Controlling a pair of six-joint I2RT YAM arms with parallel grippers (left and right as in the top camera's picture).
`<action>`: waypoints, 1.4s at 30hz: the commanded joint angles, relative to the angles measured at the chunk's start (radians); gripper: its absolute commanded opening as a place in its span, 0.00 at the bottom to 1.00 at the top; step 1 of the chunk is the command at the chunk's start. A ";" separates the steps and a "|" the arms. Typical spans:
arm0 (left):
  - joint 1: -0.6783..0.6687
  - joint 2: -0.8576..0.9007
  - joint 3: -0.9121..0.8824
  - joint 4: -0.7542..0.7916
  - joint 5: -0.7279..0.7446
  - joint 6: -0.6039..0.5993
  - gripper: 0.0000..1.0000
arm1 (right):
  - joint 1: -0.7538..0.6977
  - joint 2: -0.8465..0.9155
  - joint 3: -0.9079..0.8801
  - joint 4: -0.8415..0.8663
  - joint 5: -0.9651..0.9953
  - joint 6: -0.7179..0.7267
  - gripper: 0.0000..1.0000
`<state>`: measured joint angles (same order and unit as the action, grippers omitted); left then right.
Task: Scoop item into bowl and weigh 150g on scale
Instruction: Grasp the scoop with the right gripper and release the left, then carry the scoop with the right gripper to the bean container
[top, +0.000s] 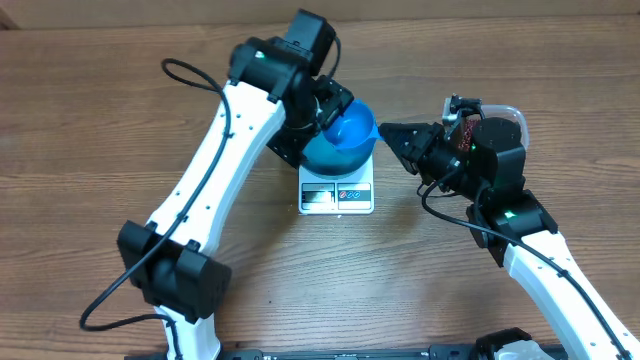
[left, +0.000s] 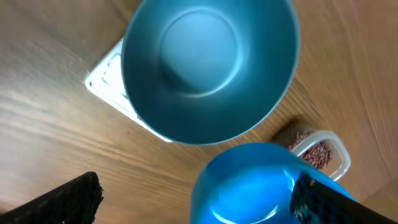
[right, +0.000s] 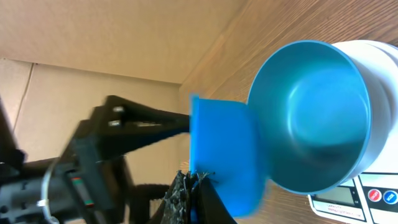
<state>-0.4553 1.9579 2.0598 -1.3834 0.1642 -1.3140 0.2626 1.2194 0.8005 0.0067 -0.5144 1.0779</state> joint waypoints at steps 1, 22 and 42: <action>0.052 -0.084 0.032 0.000 -0.014 0.247 1.00 | 0.002 0.001 0.018 -0.005 0.029 -0.011 0.04; 0.121 -0.116 0.032 -0.075 -0.153 1.187 1.00 | 0.002 0.001 0.018 -0.019 0.043 -0.110 0.04; 0.121 -0.299 0.032 -0.052 -0.073 1.498 1.00 | -0.002 0.000 0.018 -0.064 0.043 -0.161 0.04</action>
<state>-0.3439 1.7386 2.0697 -1.4277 0.0231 0.0437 0.2626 1.2205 0.8005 -0.0589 -0.4820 0.9642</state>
